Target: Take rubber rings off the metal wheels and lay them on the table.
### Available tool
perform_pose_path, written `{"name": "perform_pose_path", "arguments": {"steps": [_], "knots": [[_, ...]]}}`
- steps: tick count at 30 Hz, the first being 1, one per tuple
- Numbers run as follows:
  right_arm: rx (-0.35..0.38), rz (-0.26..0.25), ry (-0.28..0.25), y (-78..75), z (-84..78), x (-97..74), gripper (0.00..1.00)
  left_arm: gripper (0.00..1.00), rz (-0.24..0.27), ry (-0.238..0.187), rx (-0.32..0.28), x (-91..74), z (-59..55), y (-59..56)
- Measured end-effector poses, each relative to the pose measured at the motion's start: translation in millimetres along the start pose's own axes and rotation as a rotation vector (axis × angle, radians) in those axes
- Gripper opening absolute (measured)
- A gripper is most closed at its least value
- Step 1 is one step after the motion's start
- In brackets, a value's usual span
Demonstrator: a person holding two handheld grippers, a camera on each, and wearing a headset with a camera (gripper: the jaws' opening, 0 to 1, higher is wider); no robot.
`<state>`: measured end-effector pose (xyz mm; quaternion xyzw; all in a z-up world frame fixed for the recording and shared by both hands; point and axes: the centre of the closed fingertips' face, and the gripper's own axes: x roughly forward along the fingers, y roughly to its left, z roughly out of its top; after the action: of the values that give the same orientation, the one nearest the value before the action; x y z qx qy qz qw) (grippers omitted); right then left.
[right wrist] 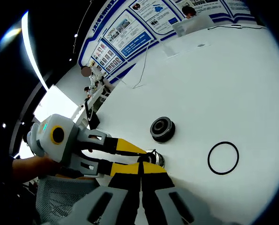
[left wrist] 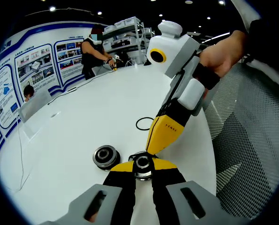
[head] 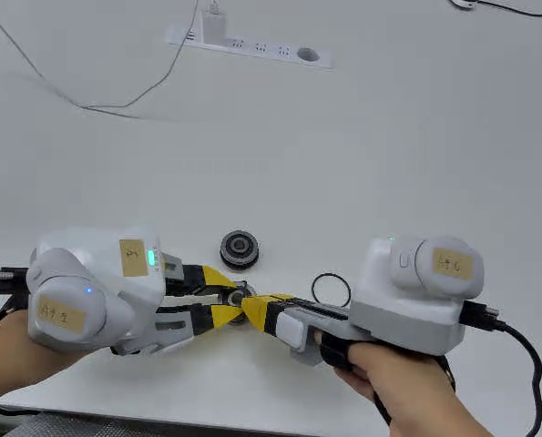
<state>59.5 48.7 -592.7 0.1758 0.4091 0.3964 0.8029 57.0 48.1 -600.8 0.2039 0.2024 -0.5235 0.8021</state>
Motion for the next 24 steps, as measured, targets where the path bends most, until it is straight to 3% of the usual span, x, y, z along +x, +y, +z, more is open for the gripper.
{"name": "perform_pose_path", "arguments": {"steps": [11, 24], "knots": [[-0.007, 0.029, -0.025, 5.5, 0.2, -3.4, 0.01, 0.12, -0.001, -0.001, 0.005, 0.0, 0.8, -0.3], [0.013, -0.012, -0.028, -0.7, -0.1, -0.6, 0.01, 0.13, 0.013, 0.006, 0.041, 0.7, 2.0, 0.7]]}}
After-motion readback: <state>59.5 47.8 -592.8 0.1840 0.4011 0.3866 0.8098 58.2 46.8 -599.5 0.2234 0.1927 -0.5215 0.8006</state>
